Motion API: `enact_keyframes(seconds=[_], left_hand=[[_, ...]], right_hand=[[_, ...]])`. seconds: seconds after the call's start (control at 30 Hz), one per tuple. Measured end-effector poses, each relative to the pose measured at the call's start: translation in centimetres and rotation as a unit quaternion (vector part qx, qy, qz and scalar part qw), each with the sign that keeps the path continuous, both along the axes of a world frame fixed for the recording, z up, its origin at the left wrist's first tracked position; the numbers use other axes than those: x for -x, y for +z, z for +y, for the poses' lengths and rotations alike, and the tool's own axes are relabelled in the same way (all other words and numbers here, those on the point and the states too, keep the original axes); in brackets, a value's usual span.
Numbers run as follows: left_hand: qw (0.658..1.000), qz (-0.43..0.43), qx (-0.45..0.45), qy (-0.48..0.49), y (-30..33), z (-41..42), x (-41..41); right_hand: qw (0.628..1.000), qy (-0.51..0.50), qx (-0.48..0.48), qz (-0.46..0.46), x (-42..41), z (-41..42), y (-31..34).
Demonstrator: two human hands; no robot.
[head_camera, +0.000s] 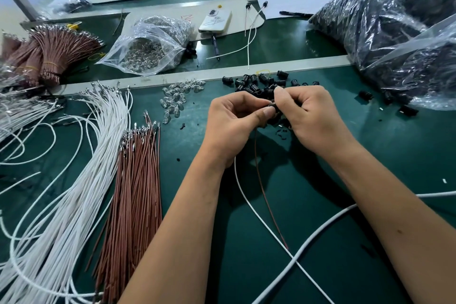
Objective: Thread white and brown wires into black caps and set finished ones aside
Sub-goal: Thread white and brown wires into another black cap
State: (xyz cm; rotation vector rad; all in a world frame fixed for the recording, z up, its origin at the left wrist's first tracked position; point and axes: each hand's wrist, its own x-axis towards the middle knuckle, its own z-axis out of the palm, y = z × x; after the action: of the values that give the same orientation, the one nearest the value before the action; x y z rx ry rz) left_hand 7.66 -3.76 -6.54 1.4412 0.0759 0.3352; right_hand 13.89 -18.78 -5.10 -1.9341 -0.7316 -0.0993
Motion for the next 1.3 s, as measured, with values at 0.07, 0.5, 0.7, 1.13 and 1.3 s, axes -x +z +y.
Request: enact_keyframes(seconds=[0.07,0.5,0.7,1.13,1.3], left_hand=[[1.000,-0.011,0.013,-0.006,0.0,0.0,0.0],[0.997,-0.037,0.060,0.030,0.5,0.3,0.0],[0.990,-0.068,0.108,-0.052,0.8,0.3,0.2],[0.974,-0.129,0.140,-0.120,1.9,0.9,0.7],[0.973,-0.143,0.142,-0.114,2.0,1.0,0.8]], right_hand=[[0.998,0.006,-0.031,0.058,-0.2,0.1,-0.3],[0.963,0.003,-0.208,0.170,-1.0,-0.9,0.3],[0.969,0.048,-0.226,0.087,0.0,-0.7,0.8],[0.978,0.061,-0.197,0.031,1.0,0.0,0.9],[0.983,0.067,-0.169,-0.013,1.0,-0.1,0.9]])
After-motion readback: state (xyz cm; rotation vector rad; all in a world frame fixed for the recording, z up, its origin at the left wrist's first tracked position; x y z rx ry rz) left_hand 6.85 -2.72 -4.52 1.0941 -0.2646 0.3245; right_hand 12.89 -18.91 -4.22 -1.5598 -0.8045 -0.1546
